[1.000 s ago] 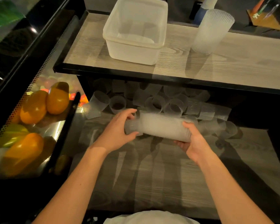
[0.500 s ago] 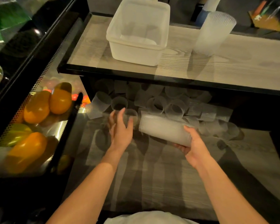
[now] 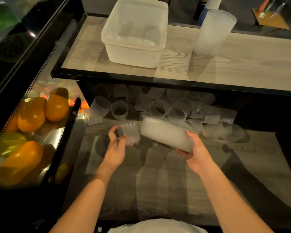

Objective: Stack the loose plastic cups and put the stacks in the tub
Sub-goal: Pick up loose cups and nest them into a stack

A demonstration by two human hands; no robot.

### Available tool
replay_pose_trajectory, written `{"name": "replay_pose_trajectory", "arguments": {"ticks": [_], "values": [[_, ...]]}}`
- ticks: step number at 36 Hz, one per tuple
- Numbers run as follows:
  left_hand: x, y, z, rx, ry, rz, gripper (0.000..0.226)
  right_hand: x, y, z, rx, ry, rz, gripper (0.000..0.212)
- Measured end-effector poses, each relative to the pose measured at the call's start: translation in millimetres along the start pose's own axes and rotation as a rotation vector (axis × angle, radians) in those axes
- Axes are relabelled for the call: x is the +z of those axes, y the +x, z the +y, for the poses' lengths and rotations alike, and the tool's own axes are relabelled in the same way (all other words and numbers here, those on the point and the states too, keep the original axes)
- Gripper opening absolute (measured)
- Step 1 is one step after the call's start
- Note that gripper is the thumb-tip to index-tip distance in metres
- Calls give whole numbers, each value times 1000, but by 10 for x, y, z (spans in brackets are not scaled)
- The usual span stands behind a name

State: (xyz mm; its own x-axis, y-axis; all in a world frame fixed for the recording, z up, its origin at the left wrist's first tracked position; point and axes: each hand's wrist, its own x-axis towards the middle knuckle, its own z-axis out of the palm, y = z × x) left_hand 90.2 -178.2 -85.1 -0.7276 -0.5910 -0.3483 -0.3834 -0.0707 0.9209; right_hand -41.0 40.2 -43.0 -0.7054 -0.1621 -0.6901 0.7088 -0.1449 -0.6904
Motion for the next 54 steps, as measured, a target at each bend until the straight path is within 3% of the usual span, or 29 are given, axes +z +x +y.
{"name": "replay_pose_trajectory", "arguments": {"ticks": [4, 5, 8, 12, 16, 18, 21, 23, 25, 27, 30, 34, 37, 40, 42, 44, 47, 49, 51, 54], "values": [[-89, -43, 102, 7, -17, -241, 24, 4, -15, -17, 29, -28, -32, 28], [-118, -38, 111, 0, -40, -276, 26, -2, -17, -25, 31, -39, -44, 28], [-172, 56, 64, -9, -117, -373, 59, -43, -21, -47, 39, -92, -76, 29], [-36, 113, 53, -17, -128, -435, 51, -91, -25, -51, 89, -128, -113, 29], [191, 76, 122, -72, 84, -512, 56, -128, -28, -53, 85, -113, -64, 40], [254, 88, 164, -98, 164, -541, 60, -189, -35, -84, 55, -95, -28, 35], [376, 177, 366, 110, 210, -292, 51, -277, -39, -150, 17, -23, -18, 15], [483, 311, 522, 300, 322, -2, 38, -316, -45, -174, 10, 18, -17, 13], [609, 469, 659, 444, 522, 152, 37, -361, -31, -179, 17, 74, -7, 16], [741, 596, 818, 469, 797, 110, 39, -419, -11, -175, 21, 122, 4, 21], [913, 725, 1003, 372, 1130, -20, 46, -501, 10, -176, 9, 153, 14, 33], [1019, 869, 949, 402, 1292, -79, 70, -617, -11, -186, 2, 180, 24, 21], [1067, 853, 911, 393, 1302, -92, 68, -706, 16, -172, 3, 208, 30, 22], [1044, 776, 931, 411, 1239, -8, 45, -763, 40, -145, -2, 234, 37, 29], [997, 716, 978, 358, 1081, 82, 42, -798, 61, -135, -3, 254, 45, 30], [932, 661, 1005, 214, 711, 132, 36, -796, 70, -125, 2, 267, 48, 36], [899, 507, 958, 29, 83, 12, 41, -765, 65, -119, 16, 268, 38, 43], [877, 397, 912, -8, -122, -84, 37, -721, 52, -118, 23, 256, 15, 38], [845, 347, 837, -36, -174, -134, 38, -682, 52, -114, 26, 266, 7, 43], [783, 297, 759, -56, -89, -133, 58, -659, 46, -130, 21, 260, 2, 47]]}}
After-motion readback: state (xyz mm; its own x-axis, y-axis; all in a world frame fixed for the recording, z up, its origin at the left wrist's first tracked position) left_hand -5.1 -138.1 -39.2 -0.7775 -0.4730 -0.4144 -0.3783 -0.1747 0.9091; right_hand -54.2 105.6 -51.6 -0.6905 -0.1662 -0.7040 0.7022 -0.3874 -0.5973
